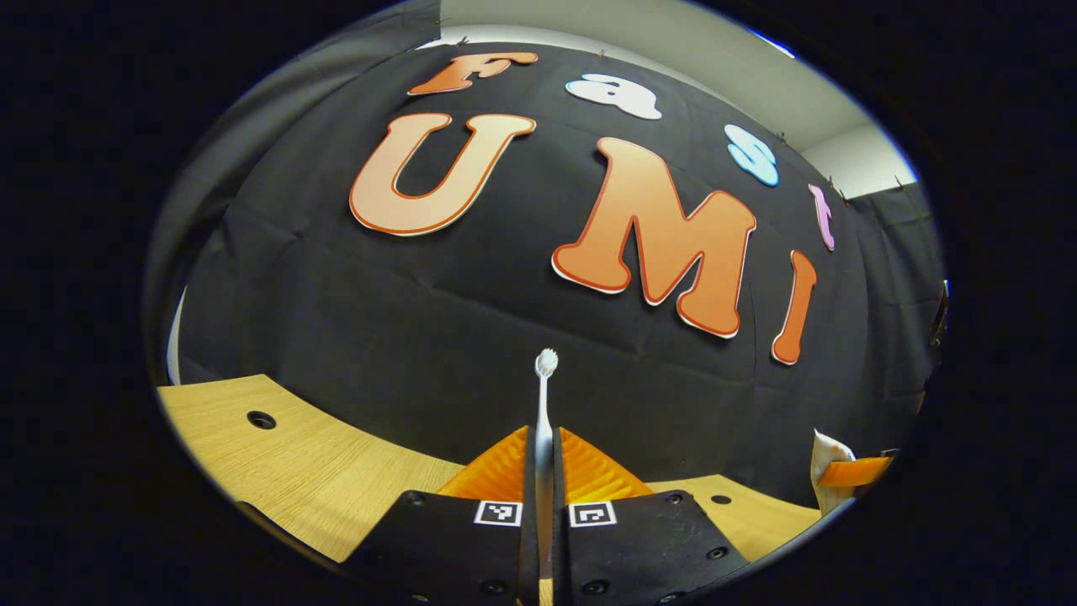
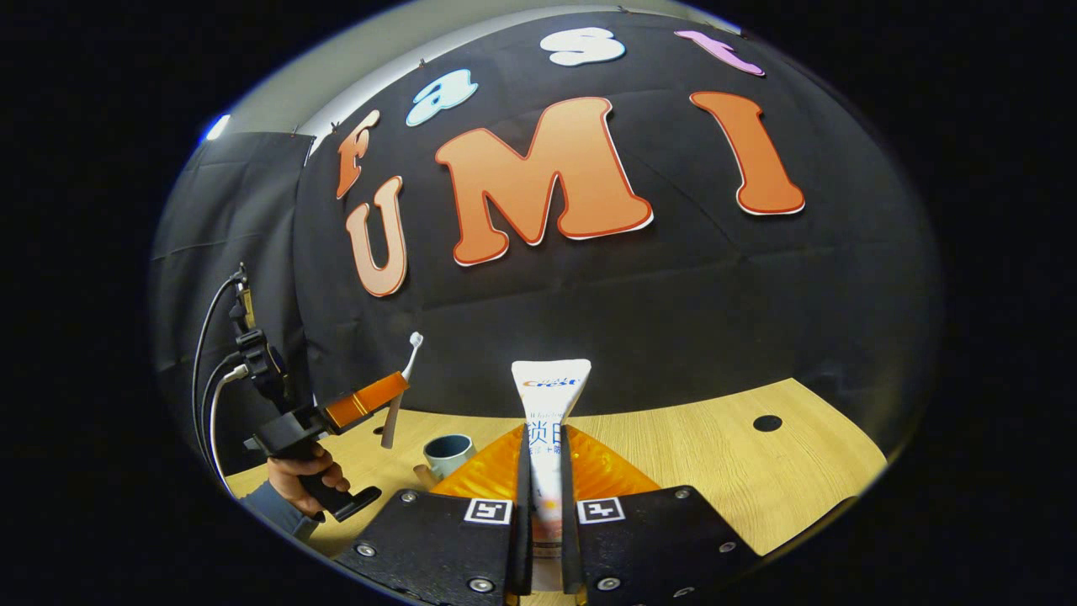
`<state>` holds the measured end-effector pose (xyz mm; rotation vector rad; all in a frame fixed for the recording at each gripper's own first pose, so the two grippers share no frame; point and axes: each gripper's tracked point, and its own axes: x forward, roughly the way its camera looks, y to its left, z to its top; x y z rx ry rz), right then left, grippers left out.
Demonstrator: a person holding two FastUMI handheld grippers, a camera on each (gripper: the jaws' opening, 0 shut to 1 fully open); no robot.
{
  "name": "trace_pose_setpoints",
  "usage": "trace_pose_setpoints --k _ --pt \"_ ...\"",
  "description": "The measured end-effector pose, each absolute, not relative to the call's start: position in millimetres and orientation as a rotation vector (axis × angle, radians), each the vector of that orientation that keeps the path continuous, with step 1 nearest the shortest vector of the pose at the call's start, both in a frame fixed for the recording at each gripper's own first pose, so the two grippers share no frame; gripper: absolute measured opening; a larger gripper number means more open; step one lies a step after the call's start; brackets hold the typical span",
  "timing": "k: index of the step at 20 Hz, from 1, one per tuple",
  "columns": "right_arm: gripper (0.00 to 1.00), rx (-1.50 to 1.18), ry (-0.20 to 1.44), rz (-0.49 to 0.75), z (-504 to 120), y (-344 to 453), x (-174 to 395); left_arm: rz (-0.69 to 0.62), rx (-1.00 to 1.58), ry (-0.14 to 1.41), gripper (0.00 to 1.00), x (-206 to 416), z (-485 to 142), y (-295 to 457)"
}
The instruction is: Put the toothbrush and toothpaste on the desktop into the cup, then pick up the cup and place it on the coaster on the desktop.
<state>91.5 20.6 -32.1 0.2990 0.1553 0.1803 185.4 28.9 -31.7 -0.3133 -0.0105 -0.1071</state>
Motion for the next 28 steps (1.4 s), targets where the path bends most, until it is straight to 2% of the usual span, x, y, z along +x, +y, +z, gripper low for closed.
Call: trace_pose_setpoints --k 5,10,24,28 --pt "0.14 0.299 0.144 0.177 -32 17 100 -0.144 -0.268 -0.034 0.06 218 -38 25" --pt "0.14 0.25 0.14 0.179 -33 24 104 -0.117 -0.222 0.027 0.06 240 -75 24" --pt "0.14 0.209 0.132 0.211 -29 38 97 -0.098 -0.236 0.113 0.06 251 -129 31" --pt "0.14 0.206 0.131 0.21 -26 39 94 -0.144 -0.246 0.171 0.1 238 -136 23"
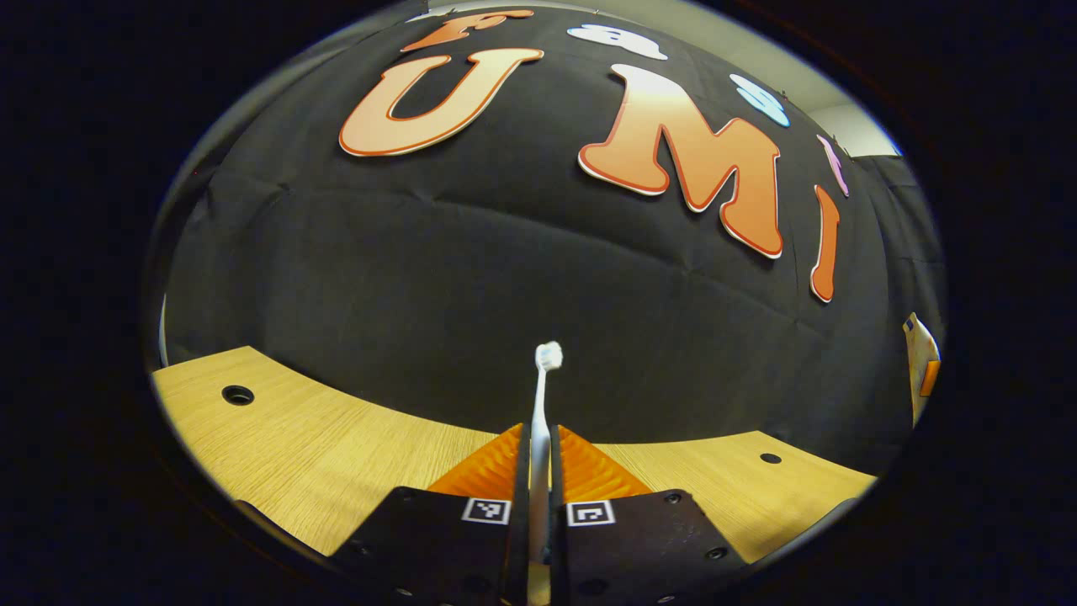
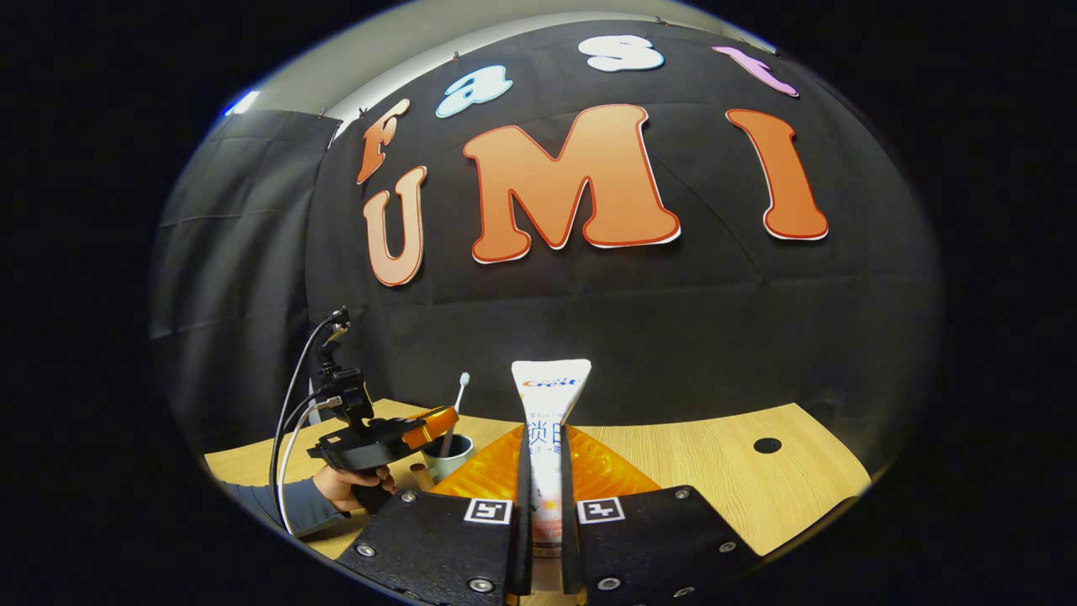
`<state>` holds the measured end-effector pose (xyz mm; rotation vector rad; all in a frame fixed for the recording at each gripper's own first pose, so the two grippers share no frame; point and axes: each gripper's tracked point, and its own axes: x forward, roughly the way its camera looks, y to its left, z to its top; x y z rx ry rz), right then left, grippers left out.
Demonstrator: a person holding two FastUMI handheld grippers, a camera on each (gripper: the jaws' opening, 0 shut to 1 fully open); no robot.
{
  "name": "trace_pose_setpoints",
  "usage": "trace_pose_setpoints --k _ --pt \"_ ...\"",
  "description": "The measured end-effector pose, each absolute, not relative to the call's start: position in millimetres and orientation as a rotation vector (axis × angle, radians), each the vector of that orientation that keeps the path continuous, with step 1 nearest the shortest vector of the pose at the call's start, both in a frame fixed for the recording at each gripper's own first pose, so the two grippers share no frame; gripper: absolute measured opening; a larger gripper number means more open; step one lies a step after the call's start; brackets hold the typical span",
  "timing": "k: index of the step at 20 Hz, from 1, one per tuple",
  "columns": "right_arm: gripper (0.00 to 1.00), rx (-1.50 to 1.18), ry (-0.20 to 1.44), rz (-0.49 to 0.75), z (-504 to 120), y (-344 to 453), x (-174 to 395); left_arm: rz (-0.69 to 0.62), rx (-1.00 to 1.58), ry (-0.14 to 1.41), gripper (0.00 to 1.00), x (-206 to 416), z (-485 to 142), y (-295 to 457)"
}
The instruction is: Put the toothbrush and toothpaste on the desktop into the cup, then pick up the cup and place it on the coaster on the desktop.
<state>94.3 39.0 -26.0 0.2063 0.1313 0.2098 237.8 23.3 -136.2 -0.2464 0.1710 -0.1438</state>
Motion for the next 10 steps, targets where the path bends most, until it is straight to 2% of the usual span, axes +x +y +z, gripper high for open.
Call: trace_pose_setpoints --k 2,3,5,7,8,9,10 --pt "0.14 0.213 0.134 0.218 -25 44 93 -0.164 -0.228 0.209 0.29 223 -136 22" --pt "0.14 0.213 0.132 0.222 -23 46 93 -0.153 -0.205 0.209 0.43 219 -135 25" --pt "0.14 0.211 0.122 0.229 -20 51 92 -0.147 -0.167 0.203 0.58 207 -125 27" --pt "0.14 0.216 0.114 0.238 -16 57 93 -0.147 -0.141 0.221 0.82 190 -119 27" --pt "0.14 0.223 0.107 0.245 -13 61 94 -0.143 -0.128 0.231 0.86 180 -116 31" --pt "0.14 0.231 0.099 0.257 -9 65 96 -0.135 -0.123 0.222 0.96 174 -108 32" --pt "0.14 0.241 0.085 0.269 -4 69 99 -0.128 -0.119 0.219 0.96 165 -101 35"
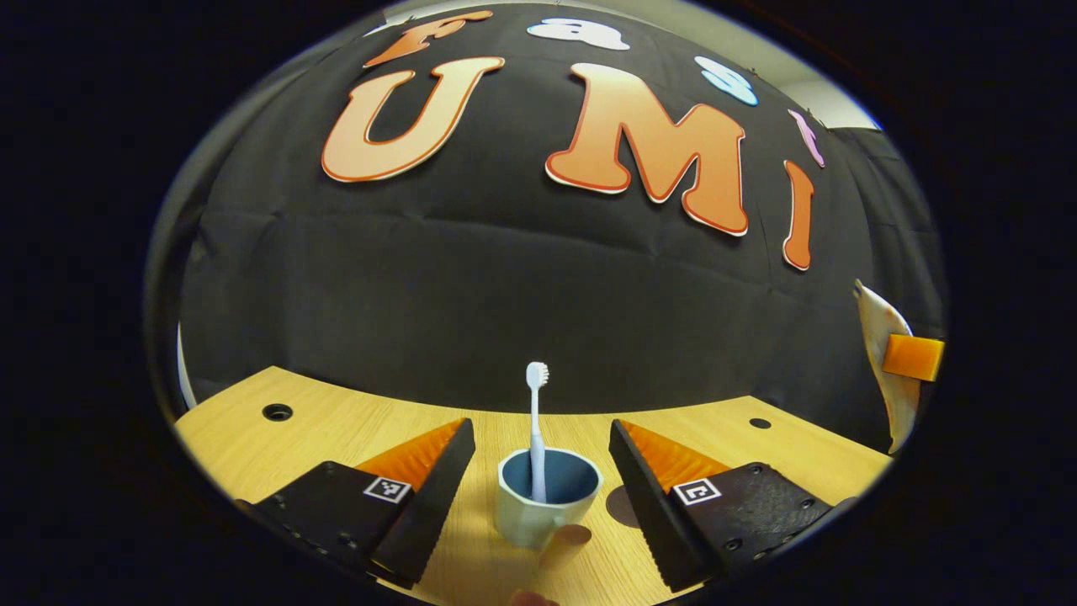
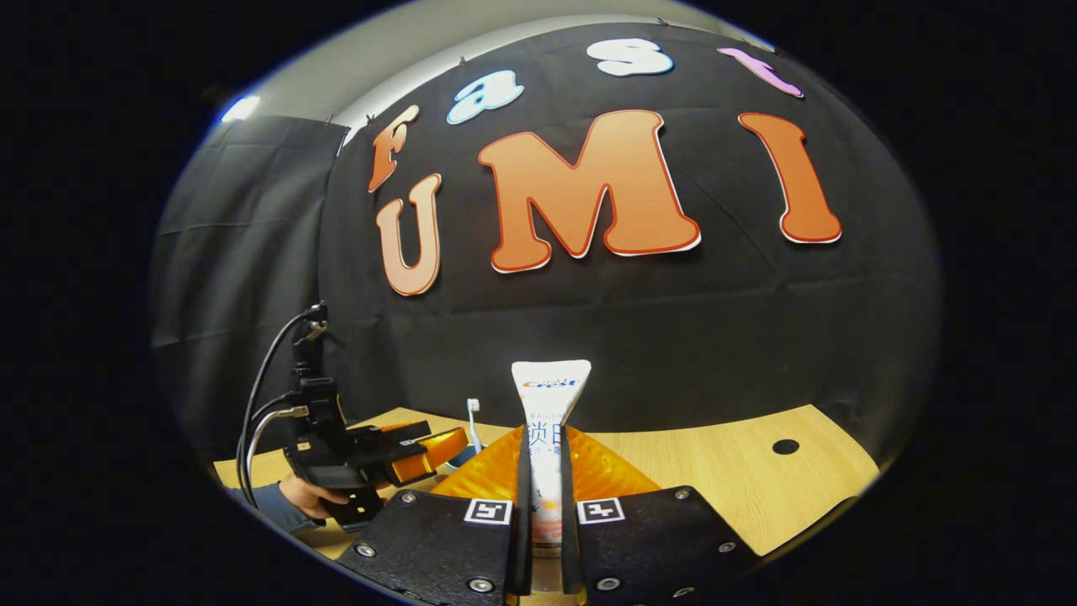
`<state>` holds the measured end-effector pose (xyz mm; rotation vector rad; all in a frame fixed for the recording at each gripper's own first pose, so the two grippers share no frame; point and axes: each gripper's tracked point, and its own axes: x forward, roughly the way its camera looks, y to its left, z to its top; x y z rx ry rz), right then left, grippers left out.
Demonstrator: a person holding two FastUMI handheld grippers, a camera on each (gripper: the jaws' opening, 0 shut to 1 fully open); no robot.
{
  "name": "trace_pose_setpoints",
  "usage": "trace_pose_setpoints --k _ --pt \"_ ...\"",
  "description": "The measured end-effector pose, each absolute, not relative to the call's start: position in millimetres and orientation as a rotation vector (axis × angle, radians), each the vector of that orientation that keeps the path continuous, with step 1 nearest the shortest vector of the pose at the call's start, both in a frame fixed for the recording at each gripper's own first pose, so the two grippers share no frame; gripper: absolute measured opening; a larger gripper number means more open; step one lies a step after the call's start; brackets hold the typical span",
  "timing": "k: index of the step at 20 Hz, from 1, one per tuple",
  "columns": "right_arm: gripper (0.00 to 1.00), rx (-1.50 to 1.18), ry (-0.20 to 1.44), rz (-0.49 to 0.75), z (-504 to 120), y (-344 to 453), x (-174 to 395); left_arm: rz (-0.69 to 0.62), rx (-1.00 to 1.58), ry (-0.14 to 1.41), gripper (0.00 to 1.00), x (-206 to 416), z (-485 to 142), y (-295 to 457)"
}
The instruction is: Put the toothbrush and toothpaste on the desktop into the cup, then pick up the cup and place it on the coaster on the desktop.
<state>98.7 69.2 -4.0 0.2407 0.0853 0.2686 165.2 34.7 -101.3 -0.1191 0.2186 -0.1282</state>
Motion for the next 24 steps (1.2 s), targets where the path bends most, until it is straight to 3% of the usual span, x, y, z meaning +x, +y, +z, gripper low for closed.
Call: trace_pose_setpoints --k 12,24 --pt "0.14 0.297 -0.048 0.401 27 142 162 -0.076 -0.082 0.321 0.98 40 -118 41" --pt "0.14 0.373 0.0 0.471 4 217 238 0.007 -0.16 0.304 0.97 14 -152 62"
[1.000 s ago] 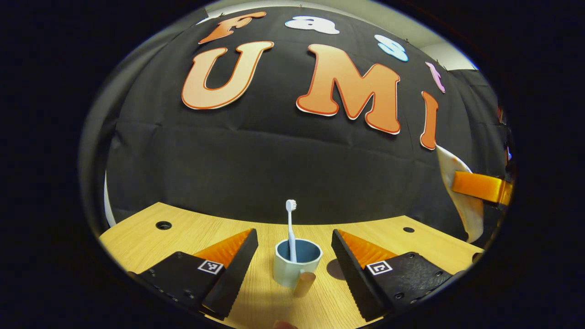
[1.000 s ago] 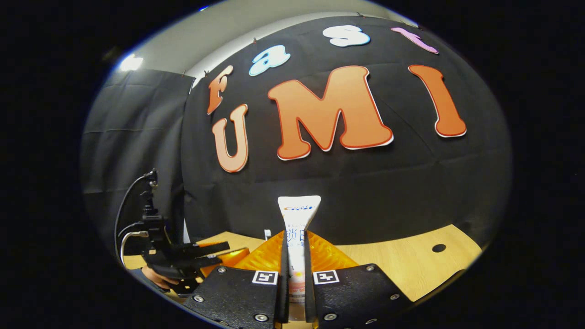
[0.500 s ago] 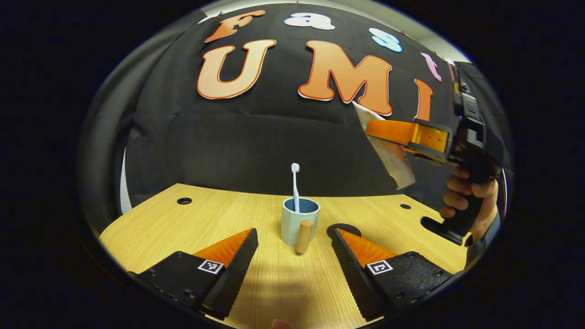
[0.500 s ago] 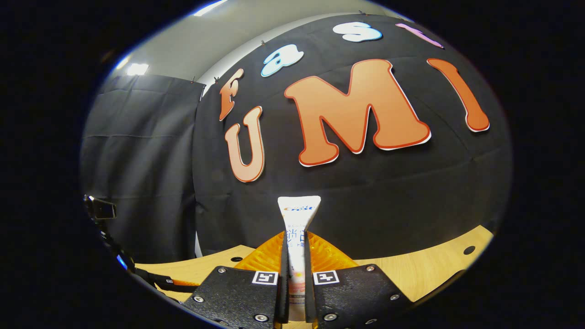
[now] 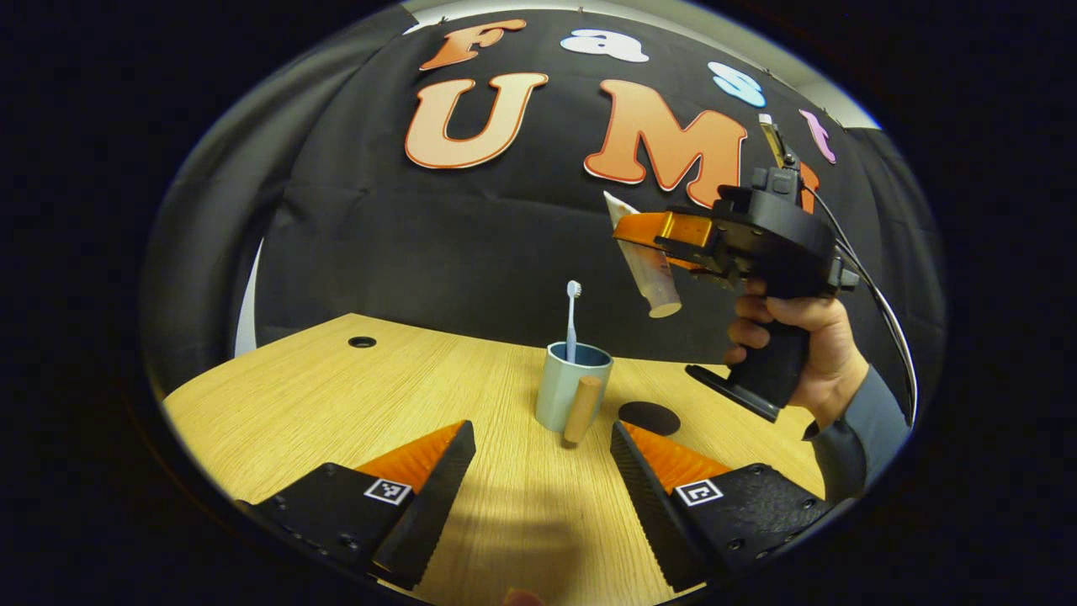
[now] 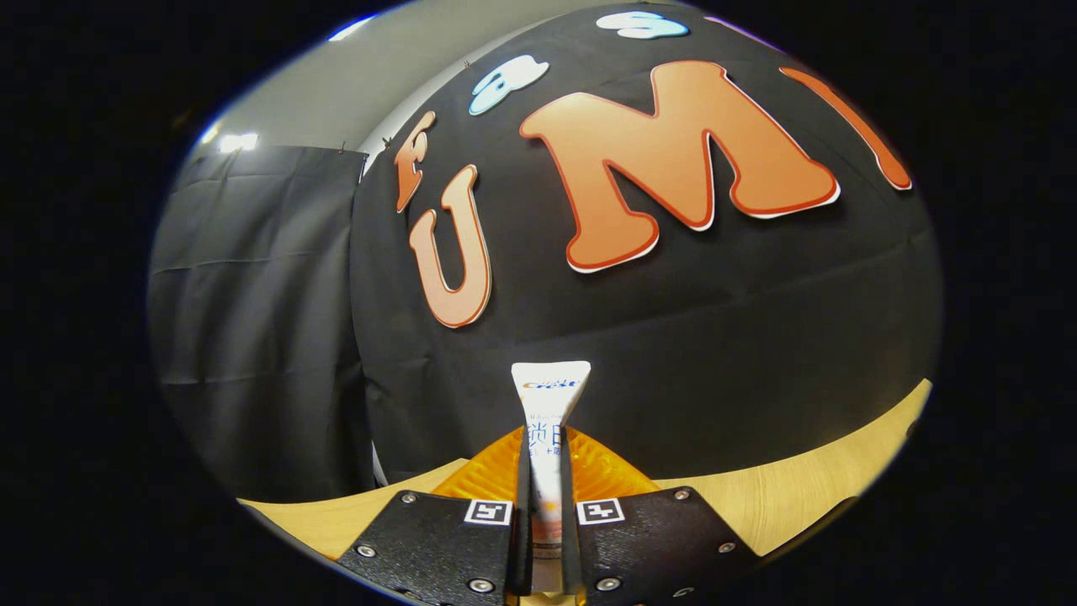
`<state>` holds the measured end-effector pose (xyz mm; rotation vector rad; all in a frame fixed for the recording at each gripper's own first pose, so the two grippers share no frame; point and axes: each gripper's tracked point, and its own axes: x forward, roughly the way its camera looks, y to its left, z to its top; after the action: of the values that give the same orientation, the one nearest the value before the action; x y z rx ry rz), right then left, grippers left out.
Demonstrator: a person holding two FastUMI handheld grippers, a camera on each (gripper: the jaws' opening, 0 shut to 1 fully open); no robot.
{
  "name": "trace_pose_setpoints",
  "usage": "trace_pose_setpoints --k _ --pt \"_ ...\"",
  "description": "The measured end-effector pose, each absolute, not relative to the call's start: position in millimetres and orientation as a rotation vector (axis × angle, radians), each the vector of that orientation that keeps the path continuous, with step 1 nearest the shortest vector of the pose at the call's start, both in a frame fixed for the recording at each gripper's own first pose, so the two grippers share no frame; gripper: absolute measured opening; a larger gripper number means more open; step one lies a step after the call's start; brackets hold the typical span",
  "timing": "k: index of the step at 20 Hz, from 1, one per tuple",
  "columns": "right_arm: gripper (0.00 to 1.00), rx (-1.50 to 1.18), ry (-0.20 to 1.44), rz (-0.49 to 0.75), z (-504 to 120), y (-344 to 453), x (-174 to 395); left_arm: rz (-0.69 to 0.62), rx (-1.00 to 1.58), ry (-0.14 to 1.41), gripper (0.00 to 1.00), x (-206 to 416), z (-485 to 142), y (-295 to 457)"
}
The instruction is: Put the toothbrush and toothpaste on the desktop into the cup, then pick up the cup and place it on the coaster on the desktop.
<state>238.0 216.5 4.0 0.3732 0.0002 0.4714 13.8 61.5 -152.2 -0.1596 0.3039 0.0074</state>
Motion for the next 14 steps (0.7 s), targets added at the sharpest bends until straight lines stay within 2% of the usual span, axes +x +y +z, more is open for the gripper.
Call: trace_pose_setpoints --k 7,9,10,14 --pt "0.14 0.347 0.026 0.518 -32 251 262 0.043 -0.181 0.312 0.97 9 -162 81" --pt "0.14 0.338 0.014 0.53 -40 256 267 0.053 -0.187 0.319 1.0 8 -166 84" --pt "0.14 0.329 0.011 0.53 -44 256 270 0.056 -0.19 0.32 0.97 8 -167 85" --pt "0.14 0.295 -0.004 0.527 -53 258 275 0.056 -0.193 0.33 0.97 4 -164 82"
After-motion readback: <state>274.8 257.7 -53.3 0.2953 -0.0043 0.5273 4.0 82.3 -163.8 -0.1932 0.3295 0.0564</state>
